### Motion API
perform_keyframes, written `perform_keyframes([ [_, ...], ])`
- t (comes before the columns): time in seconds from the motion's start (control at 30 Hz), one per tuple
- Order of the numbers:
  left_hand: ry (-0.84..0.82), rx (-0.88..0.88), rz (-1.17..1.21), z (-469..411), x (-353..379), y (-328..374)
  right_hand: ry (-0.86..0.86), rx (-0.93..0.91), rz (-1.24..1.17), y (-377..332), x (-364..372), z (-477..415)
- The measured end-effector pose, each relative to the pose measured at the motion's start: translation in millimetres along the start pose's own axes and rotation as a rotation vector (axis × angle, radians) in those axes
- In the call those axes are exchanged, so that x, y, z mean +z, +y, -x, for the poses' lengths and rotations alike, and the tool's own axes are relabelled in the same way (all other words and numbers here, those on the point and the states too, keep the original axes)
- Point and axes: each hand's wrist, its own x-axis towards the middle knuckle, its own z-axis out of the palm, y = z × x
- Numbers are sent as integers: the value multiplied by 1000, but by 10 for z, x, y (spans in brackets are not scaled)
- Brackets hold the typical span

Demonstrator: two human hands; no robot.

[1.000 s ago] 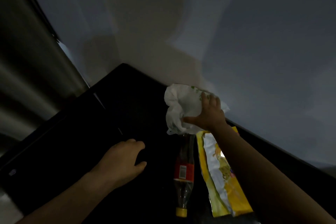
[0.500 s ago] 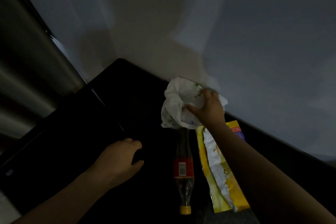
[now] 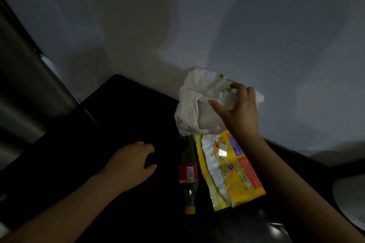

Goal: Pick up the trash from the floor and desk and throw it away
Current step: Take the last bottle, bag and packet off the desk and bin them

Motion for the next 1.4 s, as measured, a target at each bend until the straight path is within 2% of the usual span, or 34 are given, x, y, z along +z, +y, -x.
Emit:
perform_keyframes([
  [0.27,-1,40,-56,54,50,240,-35,319,254,374,-479,943],
  [0.4,0,39,-84,51,110,283,-233,483,456,492,-504,1319],
  [0.57,-9,27,-104,45,156,283,-230,430,643,487,-503,1465],
  [0.77,-24,2,-110,45,232,233,-525,508,527,610,-164,1329],
  [0.97,-47,-17,-124,-8,313,163,-720,605,427,804,253,1143],
  [1.13,-47,-36,-134,-124,350,142,-779,721,346,908,526,1144],
  [1.4,-49,-58,-143,-214,466,53,-799,715,413,1007,750,1199],
])
